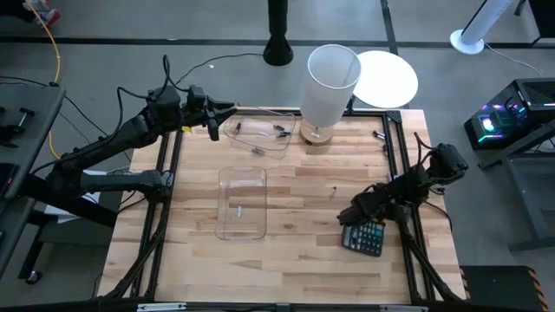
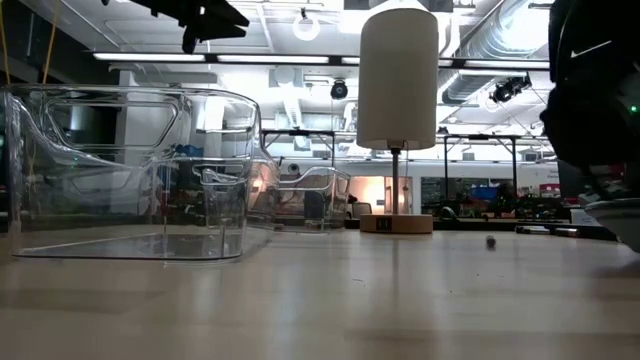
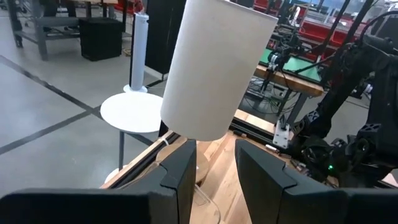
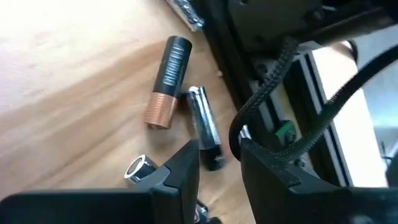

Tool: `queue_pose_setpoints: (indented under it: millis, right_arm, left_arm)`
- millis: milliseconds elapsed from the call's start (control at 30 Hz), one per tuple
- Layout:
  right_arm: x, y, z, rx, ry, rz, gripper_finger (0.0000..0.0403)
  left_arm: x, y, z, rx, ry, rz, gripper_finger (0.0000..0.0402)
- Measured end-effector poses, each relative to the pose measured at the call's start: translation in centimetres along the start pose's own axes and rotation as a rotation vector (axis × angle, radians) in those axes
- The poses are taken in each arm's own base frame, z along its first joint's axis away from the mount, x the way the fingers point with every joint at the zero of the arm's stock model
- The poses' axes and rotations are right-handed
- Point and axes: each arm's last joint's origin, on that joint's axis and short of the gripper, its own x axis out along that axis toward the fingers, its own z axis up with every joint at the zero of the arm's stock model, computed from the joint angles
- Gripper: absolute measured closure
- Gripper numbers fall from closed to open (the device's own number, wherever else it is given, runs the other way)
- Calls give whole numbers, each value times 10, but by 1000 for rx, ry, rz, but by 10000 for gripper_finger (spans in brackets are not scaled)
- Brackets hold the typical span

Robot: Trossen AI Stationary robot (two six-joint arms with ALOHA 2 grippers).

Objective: Sort batteries
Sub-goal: Adjust the batteries

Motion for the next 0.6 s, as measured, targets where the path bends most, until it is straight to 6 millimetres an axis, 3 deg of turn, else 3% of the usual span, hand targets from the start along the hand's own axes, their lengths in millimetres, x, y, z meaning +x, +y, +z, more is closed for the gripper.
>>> queue_pose_setpoints:
  millis: [200, 433, 600]
  right_arm:
    - [-22, 3, -1, -25, -46, 80, 295]
    - [-49, -9, 1, -66, -149, 50, 295]
    - [-32, -11, 3, -70, -129, -18, 295]
  left_arm:
    - [0, 0, 0, -3, -2, 0, 296]
    - [0, 0, 0, -5, -2, 0, 296]
    - [0, 0, 0, -5, -2, 0, 296]
